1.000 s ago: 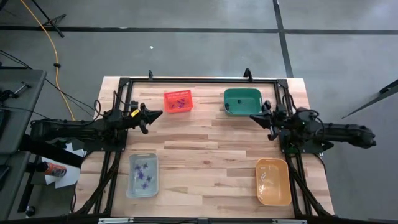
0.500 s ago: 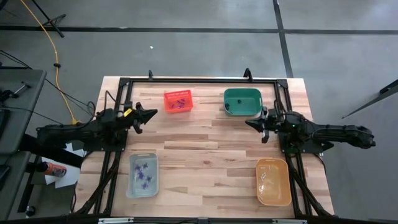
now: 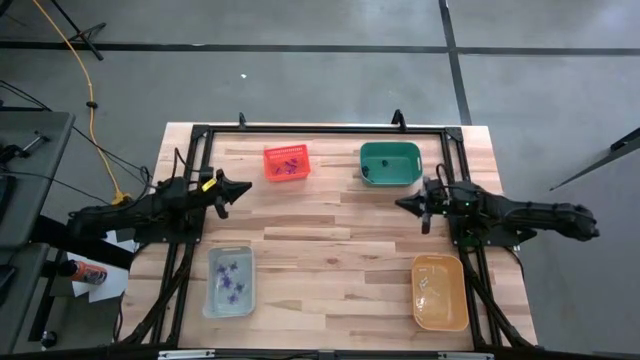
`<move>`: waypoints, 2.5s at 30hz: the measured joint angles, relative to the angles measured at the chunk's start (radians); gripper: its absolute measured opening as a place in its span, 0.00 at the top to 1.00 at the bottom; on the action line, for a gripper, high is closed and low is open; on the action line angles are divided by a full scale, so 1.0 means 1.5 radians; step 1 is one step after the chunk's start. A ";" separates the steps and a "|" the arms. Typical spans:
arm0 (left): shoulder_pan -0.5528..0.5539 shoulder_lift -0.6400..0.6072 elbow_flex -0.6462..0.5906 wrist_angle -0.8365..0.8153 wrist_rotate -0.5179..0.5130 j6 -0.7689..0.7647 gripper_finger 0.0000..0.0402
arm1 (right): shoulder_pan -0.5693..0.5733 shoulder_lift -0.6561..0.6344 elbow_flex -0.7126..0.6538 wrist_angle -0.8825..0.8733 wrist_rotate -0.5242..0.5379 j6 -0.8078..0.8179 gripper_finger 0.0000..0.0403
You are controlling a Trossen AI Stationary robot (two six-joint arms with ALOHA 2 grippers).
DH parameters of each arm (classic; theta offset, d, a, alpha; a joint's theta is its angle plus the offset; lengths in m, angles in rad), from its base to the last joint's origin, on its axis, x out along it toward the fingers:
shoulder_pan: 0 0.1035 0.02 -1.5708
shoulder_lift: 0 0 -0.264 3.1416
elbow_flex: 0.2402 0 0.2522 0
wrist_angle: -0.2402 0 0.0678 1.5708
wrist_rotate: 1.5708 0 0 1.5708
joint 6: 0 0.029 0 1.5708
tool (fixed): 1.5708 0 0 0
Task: Sort Halloween decoration
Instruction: Return to Home Position
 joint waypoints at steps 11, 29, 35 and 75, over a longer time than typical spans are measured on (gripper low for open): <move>0.000 0.000 0.000 0.001 0.001 0.000 1.00 | 0.009 -0.138 0.000 0.036 0.003 0.000 1.00; -0.060 0.000 0.000 0.002 0.001 0.000 1.00 | 0.035 -0.135 0.000 0.008 -0.001 0.000 1.00; -0.087 0.005 0.000 0.001 0.001 0.000 1.00 | 0.035 -0.135 0.000 0.008 -0.001 0.000 1.00; -0.087 0.033 0.000 -0.010 0.059 0.325 1.00 | 0.035 -0.134 0.000 0.000 0.000 0.000 1.00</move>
